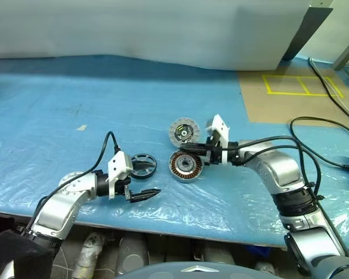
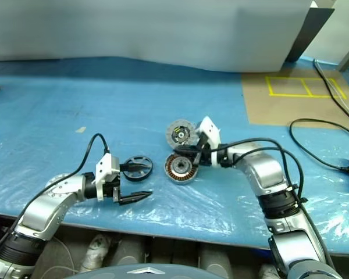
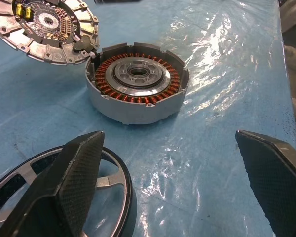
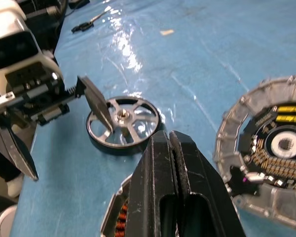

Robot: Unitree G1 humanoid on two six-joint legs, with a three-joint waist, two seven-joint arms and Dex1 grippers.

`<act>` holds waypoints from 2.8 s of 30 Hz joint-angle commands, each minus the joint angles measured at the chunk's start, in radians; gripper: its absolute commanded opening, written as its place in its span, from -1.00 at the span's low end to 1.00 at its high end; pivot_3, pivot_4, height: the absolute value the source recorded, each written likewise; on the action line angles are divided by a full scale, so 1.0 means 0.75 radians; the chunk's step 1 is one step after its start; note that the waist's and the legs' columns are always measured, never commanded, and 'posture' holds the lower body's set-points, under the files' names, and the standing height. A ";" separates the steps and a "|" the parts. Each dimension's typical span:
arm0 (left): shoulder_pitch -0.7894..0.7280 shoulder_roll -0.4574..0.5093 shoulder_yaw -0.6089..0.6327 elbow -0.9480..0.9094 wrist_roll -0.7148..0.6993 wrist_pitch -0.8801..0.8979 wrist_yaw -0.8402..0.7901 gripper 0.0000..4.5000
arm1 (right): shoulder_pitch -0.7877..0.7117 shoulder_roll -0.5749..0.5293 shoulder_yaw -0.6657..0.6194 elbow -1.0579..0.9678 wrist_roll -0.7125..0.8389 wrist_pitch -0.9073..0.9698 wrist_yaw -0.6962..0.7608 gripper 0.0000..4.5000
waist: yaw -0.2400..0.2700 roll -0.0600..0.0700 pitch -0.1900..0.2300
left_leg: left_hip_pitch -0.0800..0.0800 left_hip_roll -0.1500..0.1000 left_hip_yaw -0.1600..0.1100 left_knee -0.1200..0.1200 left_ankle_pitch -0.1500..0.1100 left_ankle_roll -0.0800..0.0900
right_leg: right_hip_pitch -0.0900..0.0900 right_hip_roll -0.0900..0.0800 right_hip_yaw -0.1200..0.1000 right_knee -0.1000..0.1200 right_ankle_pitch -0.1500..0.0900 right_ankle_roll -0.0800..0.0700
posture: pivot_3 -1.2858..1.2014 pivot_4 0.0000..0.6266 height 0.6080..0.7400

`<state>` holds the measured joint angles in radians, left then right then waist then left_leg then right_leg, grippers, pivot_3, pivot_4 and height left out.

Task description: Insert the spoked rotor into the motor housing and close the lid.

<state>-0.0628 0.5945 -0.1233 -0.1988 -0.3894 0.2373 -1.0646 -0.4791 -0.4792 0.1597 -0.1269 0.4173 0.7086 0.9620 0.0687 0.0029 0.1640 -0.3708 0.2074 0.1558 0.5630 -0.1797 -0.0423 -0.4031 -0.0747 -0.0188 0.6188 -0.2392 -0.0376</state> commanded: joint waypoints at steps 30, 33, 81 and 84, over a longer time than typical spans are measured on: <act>-0.040 -0.012 0.055 0.000 -0.024 0.062 0.079 1.00 | 0.087 -0.105 0.293 0.118 -0.339 -0.303 0.061 -0.99 | 0.000 0.000 -0.001 | 0.004 0.000 0.002 0.000 0.000 0.000 | 0.002 0.000 0.002 0.000 0.000 0.000 | 0.03 -0.52 1.00; -0.050 -0.006 0.066 -0.007 -0.035 0.094 0.090 1.00 | 0.075 -0.075 0.199 0.084 -0.239 -0.253 0.057 -0.99 | 0.000 0.000 -0.001 | 0.003 0.000 0.002 0.000 0.000 0.000 | 0.002 0.000 0.002 0.000 0.000 0.000 | 0.03 -0.52 1.00; -0.787 0.203 -0.338 0.460 0.398 0.153 -0.508 1.00 | 0.262 -0.097 0.044 -0.072 -0.196 -0.173 -0.178 -0.99 | 0.004 -0.001 0.000 | -0.002 -0.001 0.002 -0.001 0.000 -0.001 | -0.003 -0.001 0.001 0.000 0.000 0.000 | 0.03 -0.52 1.00; -0.774 0.182 -0.343 0.473 0.413 0.153 -0.486 1.00 | 0.270 -0.103 0.045 -0.079 -0.198 -0.171 -0.179 -0.99 | 0.004 -0.001 0.000 | -0.002 -0.001 0.002 -0.001 0.000 -0.001 | -0.003 -0.001 0.001 0.000 0.000 0.000 | 0.03 -0.52 1.00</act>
<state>-0.6448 0.7351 -0.3821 0.1549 -0.0894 0.3561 -1.4428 -0.2922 -0.5429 0.2066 -0.1702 0.2737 0.5760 0.8320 0.0716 0.0021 0.1642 -0.3726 0.2069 0.1573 0.5625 -0.1795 -0.0427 -0.4052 -0.0751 -0.0180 0.6186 -0.2391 -0.0376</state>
